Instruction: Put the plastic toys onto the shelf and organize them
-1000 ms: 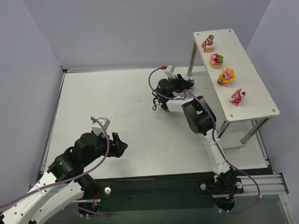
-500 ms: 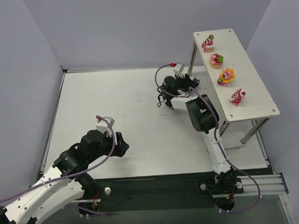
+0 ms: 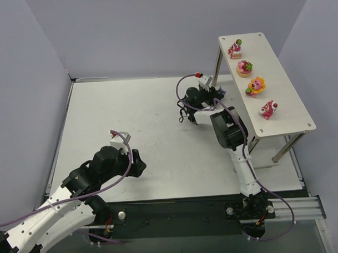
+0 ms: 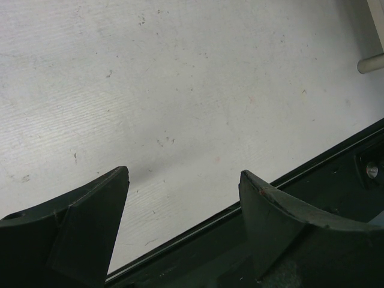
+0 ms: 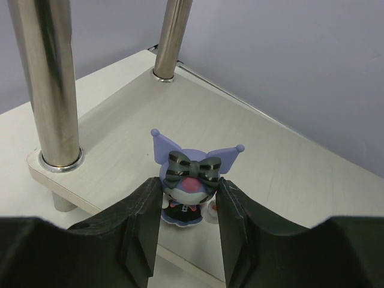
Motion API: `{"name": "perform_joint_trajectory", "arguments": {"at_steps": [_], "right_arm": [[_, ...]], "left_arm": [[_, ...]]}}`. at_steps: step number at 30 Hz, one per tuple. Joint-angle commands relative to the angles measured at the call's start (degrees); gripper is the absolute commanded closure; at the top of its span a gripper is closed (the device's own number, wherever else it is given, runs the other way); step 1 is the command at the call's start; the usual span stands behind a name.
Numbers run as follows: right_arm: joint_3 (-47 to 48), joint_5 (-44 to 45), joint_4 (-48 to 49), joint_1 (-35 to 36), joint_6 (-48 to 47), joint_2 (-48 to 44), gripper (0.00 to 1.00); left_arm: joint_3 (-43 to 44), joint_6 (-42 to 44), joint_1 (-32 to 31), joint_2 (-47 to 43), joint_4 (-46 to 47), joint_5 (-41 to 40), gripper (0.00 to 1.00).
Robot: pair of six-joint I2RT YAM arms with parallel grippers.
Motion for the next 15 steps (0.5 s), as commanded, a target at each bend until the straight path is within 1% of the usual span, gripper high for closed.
{"name": "perform_joint_trajectory", "arguments": {"at_steps": [1,9,13,15], "right_arm": [[-1.0,-1.6,21.9,-0.8,5.9,-1.4,0.98],[0.3,-2.0,22.1,-1.3,5.7,0.1,0.98],[0.1,-2.5,22.2,-1.1,5.5,0.6,0.93],[0.2,-3.6,22.3,-1.1,5.2,0.6,0.88]], "left_arm": [[2.1,0.3,0.2,0.2,0.2,0.5,0.16],[2.1,0.4,0.2,0.9,0.2,0.5,0.16],[2.3,0.6,0.2,1.5,0.1,0.5,0.16],[2.2,0.6,0.2,1.4,0.1,0.5,0.16]]}}
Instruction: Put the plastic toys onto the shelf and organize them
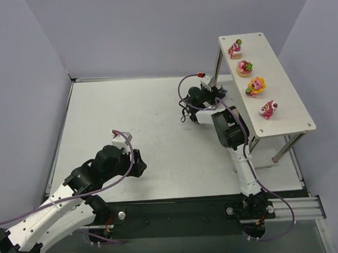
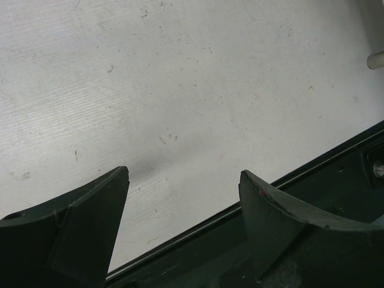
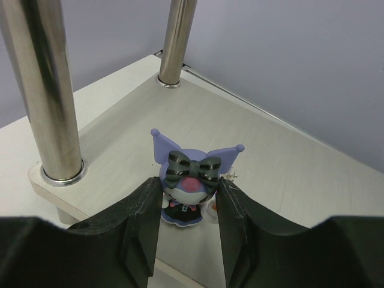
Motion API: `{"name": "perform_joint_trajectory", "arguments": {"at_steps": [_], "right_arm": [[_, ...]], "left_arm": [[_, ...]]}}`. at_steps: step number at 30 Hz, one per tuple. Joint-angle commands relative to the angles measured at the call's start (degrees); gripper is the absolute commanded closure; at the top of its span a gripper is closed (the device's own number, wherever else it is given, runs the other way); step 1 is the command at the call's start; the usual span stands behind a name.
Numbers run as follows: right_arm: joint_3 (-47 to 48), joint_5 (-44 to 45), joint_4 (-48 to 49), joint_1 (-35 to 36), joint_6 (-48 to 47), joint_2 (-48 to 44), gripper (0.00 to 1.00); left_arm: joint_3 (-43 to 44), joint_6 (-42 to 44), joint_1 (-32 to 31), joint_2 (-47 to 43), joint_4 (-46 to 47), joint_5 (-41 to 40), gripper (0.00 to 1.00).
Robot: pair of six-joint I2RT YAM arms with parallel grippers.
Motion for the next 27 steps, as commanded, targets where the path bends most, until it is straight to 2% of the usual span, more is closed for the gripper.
{"name": "perform_joint_trajectory", "arguments": {"at_steps": [1,3,7,18,24,27], "right_arm": [[1.6,-1.6,22.3,0.0,0.7,0.7,0.87],[1.9,-2.3,22.3,0.1,-0.4,1.0,0.79],[2.4,-2.9,22.3,0.4,-1.6,1.2,0.72],[4.9,-2.4,22.3,0.4,-4.0,2.3,0.69],[4.8,-2.6,22.3,0.4,-3.7,2.3,0.64],[4.8,-2.5,22.3,0.4,-3.6,2.3,0.59]], "left_arm": [[2.2,0.5,0.3,-0.1,0.1,0.5,0.16],[2.2,0.6,0.3,-0.1,0.1,0.4,0.16],[2.4,0.7,0.2,-0.1,0.1,0.3,0.16],[2.8,1.3,0.3,-0.7,-0.2,-0.2,0.16],[2.9,1.5,0.2,-0.2,-0.2,-0.3,0.16],[3.1,1.6,0.2,-0.1,-0.2,-0.5,0.16]]}}
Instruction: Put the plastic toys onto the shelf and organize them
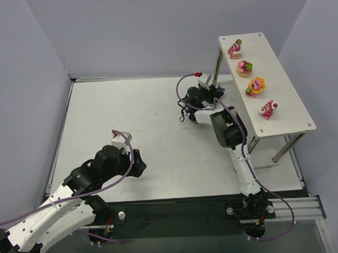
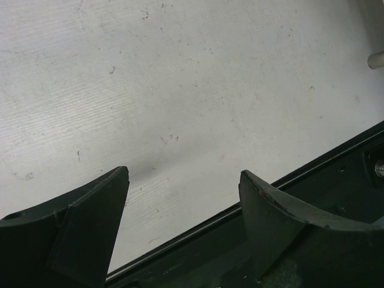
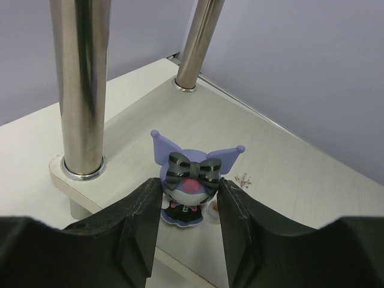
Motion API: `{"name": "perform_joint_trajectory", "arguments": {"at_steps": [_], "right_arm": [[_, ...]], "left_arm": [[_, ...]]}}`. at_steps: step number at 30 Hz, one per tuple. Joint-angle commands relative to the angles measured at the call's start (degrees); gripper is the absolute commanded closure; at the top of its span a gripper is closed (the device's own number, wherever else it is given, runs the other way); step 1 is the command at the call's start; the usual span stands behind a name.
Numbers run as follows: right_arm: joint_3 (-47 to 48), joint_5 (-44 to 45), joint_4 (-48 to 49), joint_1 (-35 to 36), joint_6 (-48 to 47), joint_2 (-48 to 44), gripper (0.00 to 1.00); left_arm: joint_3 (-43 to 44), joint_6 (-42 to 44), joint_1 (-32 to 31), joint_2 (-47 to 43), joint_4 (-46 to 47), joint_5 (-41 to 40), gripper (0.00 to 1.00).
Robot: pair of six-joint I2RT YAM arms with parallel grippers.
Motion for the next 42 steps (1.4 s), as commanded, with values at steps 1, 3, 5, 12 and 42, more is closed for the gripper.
{"name": "perform_joint_trajectory", "arguments": {"at_steps": [1,3,5,12,42], "right_arm": [[2.0,0.3,21.8,0.4,0.5,0.2,0.54],[2.0,0.2,21.8,0.4,0.6,0.2,0.5],[2.0,0.3,21.7,0.3,0.6,0.3,0.48],[2.0,0.2,21.7,0.3,0.8,0.2,0.44],[-1.0,1.5,21.7,3.3,1.0,-5.8,0.29]], "left_arm": [[2.9,1.1,0.2,0.0,0.3,-0.4,0.16],[2.8,1.1,0.3,0.2,0.2,-0.4,0.16],[2.9,1.1,0.2,0.3,0.2,-0.4,0.16],[3.0,1.1,0.2,0.2,0.1,-0.7,0.16],[2.9,0.9,0.3,-0.8,-0.3,-1.0,0.16]]}}
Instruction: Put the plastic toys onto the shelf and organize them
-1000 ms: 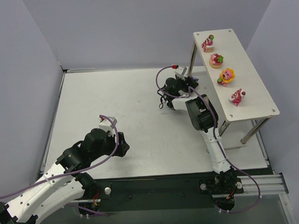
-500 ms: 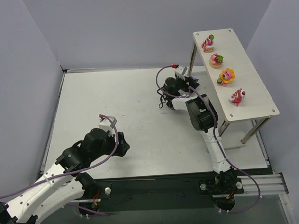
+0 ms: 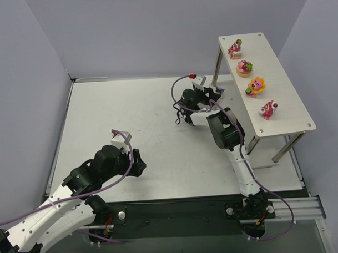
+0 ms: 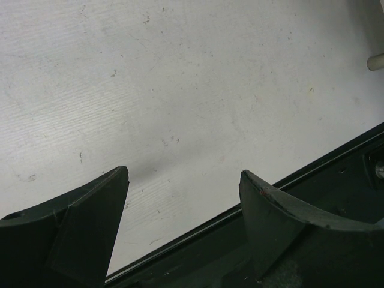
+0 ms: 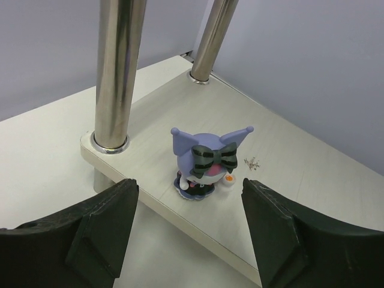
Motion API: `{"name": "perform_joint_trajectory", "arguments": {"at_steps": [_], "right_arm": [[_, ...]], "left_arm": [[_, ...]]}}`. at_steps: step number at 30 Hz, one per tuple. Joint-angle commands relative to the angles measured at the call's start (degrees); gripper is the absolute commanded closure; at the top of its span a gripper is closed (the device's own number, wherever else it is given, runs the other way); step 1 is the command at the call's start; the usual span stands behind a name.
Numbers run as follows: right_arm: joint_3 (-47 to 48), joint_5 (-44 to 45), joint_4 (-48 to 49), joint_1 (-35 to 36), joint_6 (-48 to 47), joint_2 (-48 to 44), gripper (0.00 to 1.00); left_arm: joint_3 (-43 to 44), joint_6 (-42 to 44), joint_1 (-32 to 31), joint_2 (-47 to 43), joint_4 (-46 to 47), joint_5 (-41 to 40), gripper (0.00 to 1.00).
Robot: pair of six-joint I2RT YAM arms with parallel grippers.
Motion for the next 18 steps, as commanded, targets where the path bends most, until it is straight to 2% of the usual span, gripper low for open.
{"name": "perform_joint_trajectory", "arguments": {"at_steps": [1,10,18], "right_arm": [[-1.6,1.4,21.5,0.7,1.7,-6.6,0.3],[-5.6,3.1,21.6,2.1,2.8,-9.9,0.31],[-5.6,0.3,21.6,6.5,0.8,-13.8,0.34]], "left_arm": [[2.5,0.5,0.2,-0.8,-0.2,-0.6,0.16],[2.6,0.4,0.3,-1.3,-0.1,-0.7,0.16],[2.3,-0.3,0.2,-3.1,0.2,-0.6,0.16]]}}
